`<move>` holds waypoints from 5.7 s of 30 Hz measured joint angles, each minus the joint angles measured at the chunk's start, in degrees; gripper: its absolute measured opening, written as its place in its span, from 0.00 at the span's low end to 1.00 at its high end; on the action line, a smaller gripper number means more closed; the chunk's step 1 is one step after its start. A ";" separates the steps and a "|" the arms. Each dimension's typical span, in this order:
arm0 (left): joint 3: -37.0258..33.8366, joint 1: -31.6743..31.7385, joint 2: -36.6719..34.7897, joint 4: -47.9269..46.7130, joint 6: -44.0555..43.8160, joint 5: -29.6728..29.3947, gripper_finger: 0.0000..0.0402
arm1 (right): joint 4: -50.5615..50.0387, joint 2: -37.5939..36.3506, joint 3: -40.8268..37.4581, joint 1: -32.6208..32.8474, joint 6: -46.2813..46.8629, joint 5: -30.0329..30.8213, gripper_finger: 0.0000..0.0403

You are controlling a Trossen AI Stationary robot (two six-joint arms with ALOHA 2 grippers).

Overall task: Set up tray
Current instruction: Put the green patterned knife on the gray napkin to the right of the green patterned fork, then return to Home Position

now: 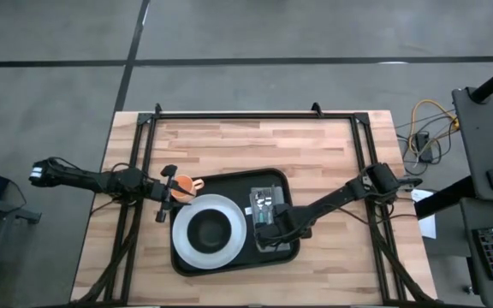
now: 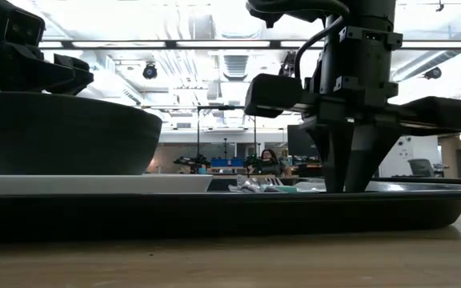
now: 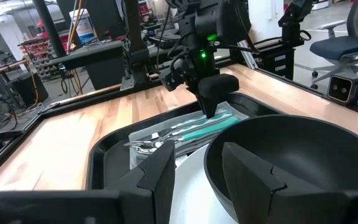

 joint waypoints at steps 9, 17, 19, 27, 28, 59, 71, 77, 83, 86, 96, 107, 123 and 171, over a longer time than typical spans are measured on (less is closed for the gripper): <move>0.00 0.00 0.00 -0.02 0.00 0.00 0.29 | 0.61 0.11 0.02 -0.02 0.15 0.17 0.30; 0.00 0.00 0.00 -0.01 0.01 0.00 0.29 | 0.32 0.07 0.25 -0.02 -2.55 0.48 0.39; 0.00 0.00 -0.01 -0.02 0.02 0.00 0.29 | -0.11 0.01 0.61 -0.02 -4.15 0.44 0.39; 0.00 0.00 0.00 -0.02 0.01 0.00 0.29 | -4.90 -0.56 4.61 -0.19 -8.99 0.38 0.36; 0.00 0.00 0.00 -0.01 0.00 0.00 0.29 | -5.85 -0.64 5.29 -0.21 -9.37 0.39 0.36; 0.02 0.00 -0.02 -0.02 0.00 0.00 0.29 | 10.09 -2.74 10.62 3.23 -62.57 44.60 0.32; 0.00 0.00 0.03 -0.04 0.00 0.00 0.29 | 23.24 -11.52 -3.21 -1.52 -77.58 42.84 0.34; -0.02 0.00 0.09 -0.07 0.02 -0.01 0.29 | 44.47 -18.52 -17.12 -2.58 -89.71 36.74 0.33; 0.00 0.00 0.02 -0.04 0.00 0.00 0.29 | 63.18 -28.48 -32.15 -3.20 -98.01 28.10 0.32; -0.02 0.00 0.04 -0.02 0.02 0.00 0.29 | 68.76 -33.40 -38.54 -4.38 -99.75 21.53 0.33; -0.02 0.00 0.31 -0.22 0.00 -0.02 0.29 | 72.34 -44.26 -49.67 -8.45 -105.20 15.88 0.33; -0.01 0.00 0.81 -0.42 0.02 0.00 0.29 | 72.43 -56.36 -58.35 -17.87 -110.90 1.49 0.30; -0.02 0.00 0.86 -0.42 0.00 0.00 0.29 | 73.05 -80.72 -71.22 -22.80 -114.05 -2.79 0.33; 0.00 0.00 1.21 -0.43 0.02 0.00 0.29 | 46.29 -112.89 -78.82 -22.75 -124.52 -2.60 0.32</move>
